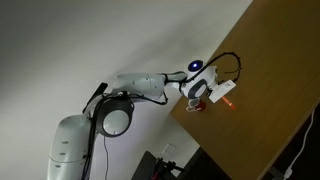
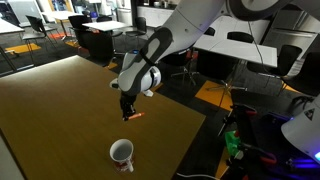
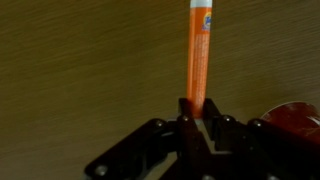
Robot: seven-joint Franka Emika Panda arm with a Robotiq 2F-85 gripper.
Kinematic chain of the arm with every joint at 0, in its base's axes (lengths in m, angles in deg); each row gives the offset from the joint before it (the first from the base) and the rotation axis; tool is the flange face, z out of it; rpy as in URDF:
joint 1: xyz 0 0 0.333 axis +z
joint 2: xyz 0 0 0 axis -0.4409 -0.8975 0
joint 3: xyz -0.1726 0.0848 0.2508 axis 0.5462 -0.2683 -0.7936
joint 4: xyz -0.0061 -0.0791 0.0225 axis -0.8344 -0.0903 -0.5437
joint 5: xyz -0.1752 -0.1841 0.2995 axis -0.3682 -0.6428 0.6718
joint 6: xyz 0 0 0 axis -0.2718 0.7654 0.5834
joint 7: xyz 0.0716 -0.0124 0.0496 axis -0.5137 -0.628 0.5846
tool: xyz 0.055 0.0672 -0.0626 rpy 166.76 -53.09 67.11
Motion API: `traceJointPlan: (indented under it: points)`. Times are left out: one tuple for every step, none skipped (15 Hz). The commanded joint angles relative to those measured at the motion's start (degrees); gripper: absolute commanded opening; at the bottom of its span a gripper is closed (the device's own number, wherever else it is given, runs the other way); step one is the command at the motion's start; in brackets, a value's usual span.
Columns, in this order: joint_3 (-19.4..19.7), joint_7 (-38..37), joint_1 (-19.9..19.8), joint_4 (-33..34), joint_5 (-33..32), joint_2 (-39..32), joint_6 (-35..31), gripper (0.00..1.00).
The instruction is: Take the orange marker out of the maroon mug
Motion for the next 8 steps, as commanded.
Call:
traceJointPlan:
  points:
    - [-2.65,-4.25,-2.19,4.80,-5.51,-3.45,0.72,0.05]
    - [-3.13,-5.02,-2.48,5.51,-6.51,-4.05,1.08,0.24]
    - [-3.51,-5.51,-2.70,6.07,-7.39,-4.51,1.23,0.44]
    - [-3.92,-5.94,-2.89,6.60,-8.14,-4.95,1.32,0.49]
    - [-4.35,-6.09,-3.05,6.87,-8.76,-5.16,1.25,0.58]
    - [-4.61,-6.66,-3.10,6.88,-9.38,-5.12,1.24,0.65]
    - [-4.78,-6.88,-3.02,6.33,-9.80,-4.70,0.89,0.73]
    - [-4.91,-6.89,-2.99,5.42,-10.22,-3.97,0.46,0.80]
